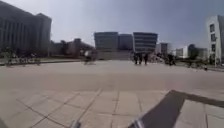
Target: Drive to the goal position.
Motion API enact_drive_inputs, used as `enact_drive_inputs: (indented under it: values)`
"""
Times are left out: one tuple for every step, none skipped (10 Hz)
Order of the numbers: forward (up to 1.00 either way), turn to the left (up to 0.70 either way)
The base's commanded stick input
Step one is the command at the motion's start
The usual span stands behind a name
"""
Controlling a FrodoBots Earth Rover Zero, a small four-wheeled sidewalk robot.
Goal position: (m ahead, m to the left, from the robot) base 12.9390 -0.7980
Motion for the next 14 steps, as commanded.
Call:
enact_drive_inputs:
  values:
    - [0.70, -0.22]
    - [0.70, 0.01]
    - [0.70, 0.01]
    - [0.70, 0.01]
    - [0.70, 0.01]
    - [0.70, 0.01]
    - [0.70, 0.01]
    - [0.70, 0.00]
    - [0.70, -0.09]
    - [0.70, -0.18]
    - [0.70, -0.27]
    - [0.70, -0.19]
    - [0.70, -0.06]
    - [0.70, 0.01]
